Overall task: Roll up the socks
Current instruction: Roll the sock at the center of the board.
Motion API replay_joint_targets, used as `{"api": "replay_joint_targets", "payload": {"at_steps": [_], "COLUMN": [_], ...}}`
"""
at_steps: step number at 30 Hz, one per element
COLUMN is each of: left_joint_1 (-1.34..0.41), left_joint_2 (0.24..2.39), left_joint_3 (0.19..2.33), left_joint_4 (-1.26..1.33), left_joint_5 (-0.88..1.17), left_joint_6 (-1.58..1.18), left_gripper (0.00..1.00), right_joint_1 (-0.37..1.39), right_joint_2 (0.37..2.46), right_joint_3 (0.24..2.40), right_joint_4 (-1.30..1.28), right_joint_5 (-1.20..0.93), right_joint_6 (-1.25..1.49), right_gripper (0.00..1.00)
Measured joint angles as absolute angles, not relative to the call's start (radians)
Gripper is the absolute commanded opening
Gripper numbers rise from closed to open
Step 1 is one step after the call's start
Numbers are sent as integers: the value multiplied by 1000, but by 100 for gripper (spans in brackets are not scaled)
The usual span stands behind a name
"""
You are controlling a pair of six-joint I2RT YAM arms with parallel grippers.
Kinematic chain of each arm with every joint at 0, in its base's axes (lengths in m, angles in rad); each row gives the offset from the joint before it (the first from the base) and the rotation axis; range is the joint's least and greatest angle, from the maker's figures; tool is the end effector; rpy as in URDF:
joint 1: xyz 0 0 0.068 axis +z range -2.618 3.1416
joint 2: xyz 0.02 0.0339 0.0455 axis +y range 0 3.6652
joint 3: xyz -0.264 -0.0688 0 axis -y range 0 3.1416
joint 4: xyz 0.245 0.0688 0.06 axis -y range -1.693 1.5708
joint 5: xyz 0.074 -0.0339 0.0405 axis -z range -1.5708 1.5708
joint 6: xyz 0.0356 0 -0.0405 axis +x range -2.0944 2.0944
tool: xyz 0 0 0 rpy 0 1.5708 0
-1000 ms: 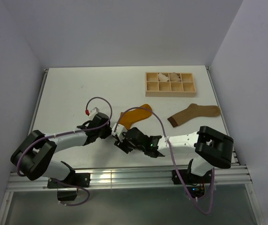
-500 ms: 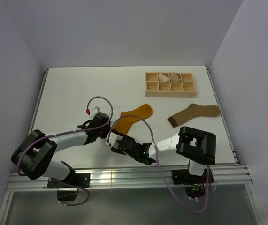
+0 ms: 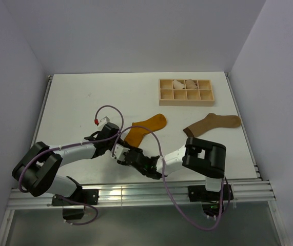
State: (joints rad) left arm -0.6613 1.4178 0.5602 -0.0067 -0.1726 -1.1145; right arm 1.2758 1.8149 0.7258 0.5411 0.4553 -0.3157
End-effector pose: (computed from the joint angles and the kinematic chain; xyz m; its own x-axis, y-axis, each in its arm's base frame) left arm 0.2060 -0.1525 0.1454 -0.7286 -0.5536 -0.4033 -0.3111 0.7921 -0.5252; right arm 0.1141 0.3217 0.1251 0.0889 -0.6664 -0.7403 -0.7602 0.4348 -0.4828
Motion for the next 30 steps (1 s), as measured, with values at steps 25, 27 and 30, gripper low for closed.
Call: {"api": "replay_joint_targets", "payload": {"at_steps": [25,27,30], "left_joint_1": [-650,-647,-641], "left_joint_2": [1415,1415,1415], "left_joint_3": [560,560,561], "left_joint_4": [-10,-10,-12], "left_joint_5": [-154,-147,-138], "left_joint_6": [-1110,-1108,-1102], "left_gripper": [18,18,18], "right_joint_1": [1234,1230,1222], "right_joint_2": [1853,1853,1854], "right_joint_3": [773,776,787], "right_joint_4": [522,518,499], "right_joint_5": [438,427,410], "right_joint_6": [-266,-262,-256], "right_gripper": [47,45,40]}}
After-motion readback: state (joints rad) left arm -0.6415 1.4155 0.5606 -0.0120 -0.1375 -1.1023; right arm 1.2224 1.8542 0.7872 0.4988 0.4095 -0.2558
